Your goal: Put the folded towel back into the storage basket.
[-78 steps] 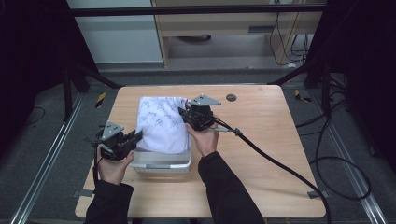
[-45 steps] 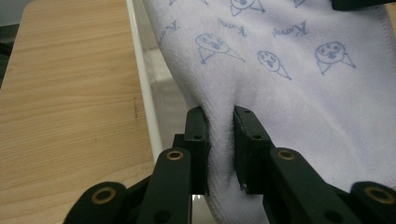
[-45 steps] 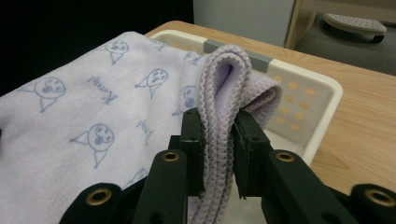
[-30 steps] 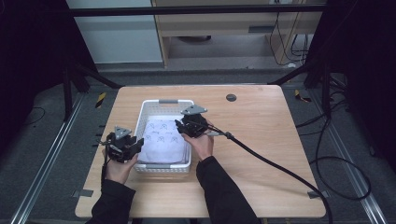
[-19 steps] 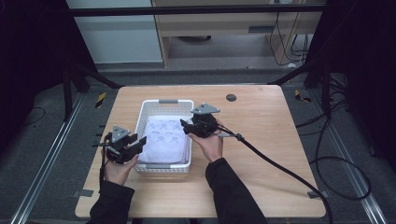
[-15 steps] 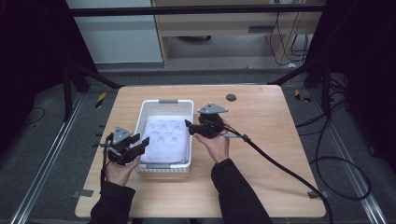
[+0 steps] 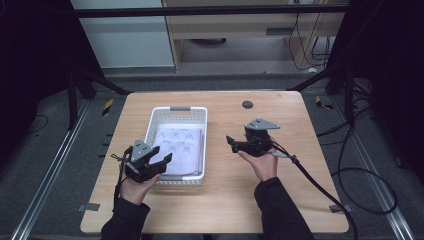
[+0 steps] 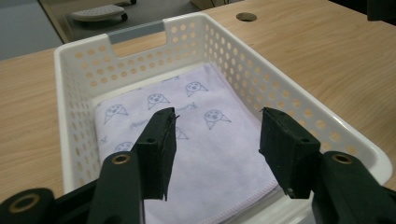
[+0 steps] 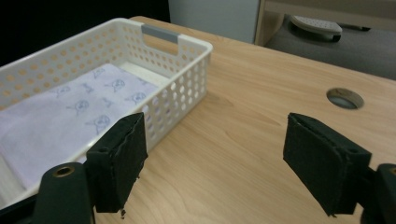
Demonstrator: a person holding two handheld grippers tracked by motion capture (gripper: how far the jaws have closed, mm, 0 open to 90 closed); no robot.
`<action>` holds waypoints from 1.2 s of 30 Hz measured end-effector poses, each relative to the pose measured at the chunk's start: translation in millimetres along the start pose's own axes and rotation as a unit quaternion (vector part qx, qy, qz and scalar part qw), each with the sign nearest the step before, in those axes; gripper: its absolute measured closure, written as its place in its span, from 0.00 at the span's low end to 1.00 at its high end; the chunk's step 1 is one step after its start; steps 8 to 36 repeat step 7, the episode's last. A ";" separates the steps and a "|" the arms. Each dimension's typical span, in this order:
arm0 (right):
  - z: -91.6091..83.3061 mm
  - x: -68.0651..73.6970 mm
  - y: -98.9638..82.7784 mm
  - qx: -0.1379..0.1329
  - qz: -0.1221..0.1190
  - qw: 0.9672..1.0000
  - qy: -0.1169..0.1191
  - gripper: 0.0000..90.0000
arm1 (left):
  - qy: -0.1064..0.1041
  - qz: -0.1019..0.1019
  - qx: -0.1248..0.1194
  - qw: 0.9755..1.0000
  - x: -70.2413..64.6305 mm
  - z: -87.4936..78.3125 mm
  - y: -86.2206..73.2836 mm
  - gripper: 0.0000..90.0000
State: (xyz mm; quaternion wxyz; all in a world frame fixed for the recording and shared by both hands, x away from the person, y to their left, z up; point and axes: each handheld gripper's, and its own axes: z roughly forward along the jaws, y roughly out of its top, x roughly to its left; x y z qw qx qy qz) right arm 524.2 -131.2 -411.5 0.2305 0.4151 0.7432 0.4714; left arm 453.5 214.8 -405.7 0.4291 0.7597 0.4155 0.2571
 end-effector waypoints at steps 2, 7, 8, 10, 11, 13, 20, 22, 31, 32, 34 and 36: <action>-3.9 -3.8 -4.2 0.000 0.002 1.000 -0.002 0.23 | -0.002 0.001 -0.002 1.000 -2.6 0.6 -0.1 0.47; -24.9 -24.2 -27.3 0.009 0.018 1.000 -0.011 0.22 | -0.016 0.013 0.003 1.000 -15.2 3.9 0.1 0.44; -24.9 -24.2 -27.3 0.009 0.018 1.000 -0.011 0.22 | -0.016 0.013 0.003 1.000 -15.2 3.9 0.1 0.44; -24.9 -24.2 -27.3 0.009 0.018 1.000 -0.011 0.22 | -0.016 0.013 0.003 1.000 -15.2 3.9 0.1 0.44; -24.9 -24.2 -27.3 0.009 0.018 1.000 -0.011 0.22 | -0.016 0.013 0.003 1.000 -15.2 3.9 0.1 0.44; -24.9 -24.2 -27.3 0.009 0.018 1.000 -0.011 0.22 | -0.016 0.013 0.003 1.000 -15.2 3.9 0.1 0.44; -24.9 -24.2 -27.3 0.009 0.018 1.000 -0.011 0.22 | -0.016 0.013 0.003 1.000 -15.2 3.9 0.1 0.44; -24.9 -24.2 -27.3 0.009 0.018 1.000 -0.011 0.22 | -0.016 0.013 0.003 1.000 -15.2 3.9 0.1 0.44; -24.9 -24.2 -27.3 0.009 0.018 1.000 -0.011 0.22 | -0.016 0.013 0.003 1.000 -15.2 3.9 0.1 0.44; -24.9 -24.2 -27.3 0.009 0.018 1.000 -0.011 0.22 | -0.016 0.013 0.003 1.000 -15.2 3.9 0.1 0.44; -24.9 -24.2 -27.3 0.009 0.018 1.000 -0.011 0.22 | -0.016 0.013 0.003 1.000 -15.2 3.9 0.1 0.44; -24.9 -24.2 -27.3 0.009 0.018 1.000 -0.011 0.22 | -0.016 0.013 0.003 1.000 -15.2 3.9 0.1 0.44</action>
